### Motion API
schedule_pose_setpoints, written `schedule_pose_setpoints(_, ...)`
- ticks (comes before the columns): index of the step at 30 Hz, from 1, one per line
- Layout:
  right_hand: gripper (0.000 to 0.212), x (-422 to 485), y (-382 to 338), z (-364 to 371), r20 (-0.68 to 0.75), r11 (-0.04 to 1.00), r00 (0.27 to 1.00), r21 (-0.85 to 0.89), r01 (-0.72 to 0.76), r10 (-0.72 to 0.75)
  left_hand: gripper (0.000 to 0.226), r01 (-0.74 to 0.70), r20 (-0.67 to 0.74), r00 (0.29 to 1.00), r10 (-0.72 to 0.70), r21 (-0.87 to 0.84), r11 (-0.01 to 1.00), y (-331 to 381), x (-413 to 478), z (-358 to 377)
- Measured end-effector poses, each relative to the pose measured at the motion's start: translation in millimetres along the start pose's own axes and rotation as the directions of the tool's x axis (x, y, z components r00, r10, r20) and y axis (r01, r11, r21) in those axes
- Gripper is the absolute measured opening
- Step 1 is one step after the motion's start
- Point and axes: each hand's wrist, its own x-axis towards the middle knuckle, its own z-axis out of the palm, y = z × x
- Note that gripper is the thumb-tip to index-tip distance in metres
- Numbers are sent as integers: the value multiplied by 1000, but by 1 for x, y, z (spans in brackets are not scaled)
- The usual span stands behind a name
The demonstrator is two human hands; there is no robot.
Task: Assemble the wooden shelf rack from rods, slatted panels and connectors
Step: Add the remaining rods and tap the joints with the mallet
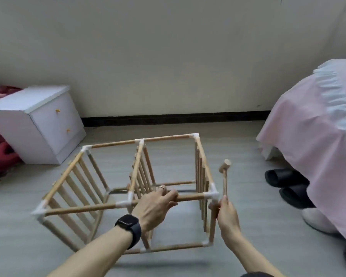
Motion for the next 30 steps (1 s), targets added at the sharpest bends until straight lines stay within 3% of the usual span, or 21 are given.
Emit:
schedule_pose_setpoints(5,42,-11,37,-31,1,999,999,-6,47,-47,27,-46,208,977,43,13,999,21,-8,29)
schedule_pose_setpoints(10,17,-23,22,-78,-87,960,958,-83,266,-273,19,1,282,959,4,-18,1000,36,0,37)
schedule_pose_setpoints(16,9,-44,-50,-121,-111,829,822,-63,555,-559,36,255,215,936,-278,127,959,58,19,49)
schedule_pose_setpoints(20,30,-43,-87,-119,-200,731,703,-223,645,-682,31,321,140,927,-348,185,929,64,21,57)
schedule_pose_setpoints(22,31,-40,-97,-110,-180,731,711,-232,641,-680,33,332,130,925,-358,185,925,65,21,59)
schedule_pose_setpoints(27,26,-36,-112,-88,-138,797,791,15,603,-596,37,325,99,933,-346,178,929,65,22,62)
schedule_pose_setpoints(30,29,-39,-114,-79,-116,768,759,-97,633,-641,39,322,83,936,-342,186,928,64,22,63)
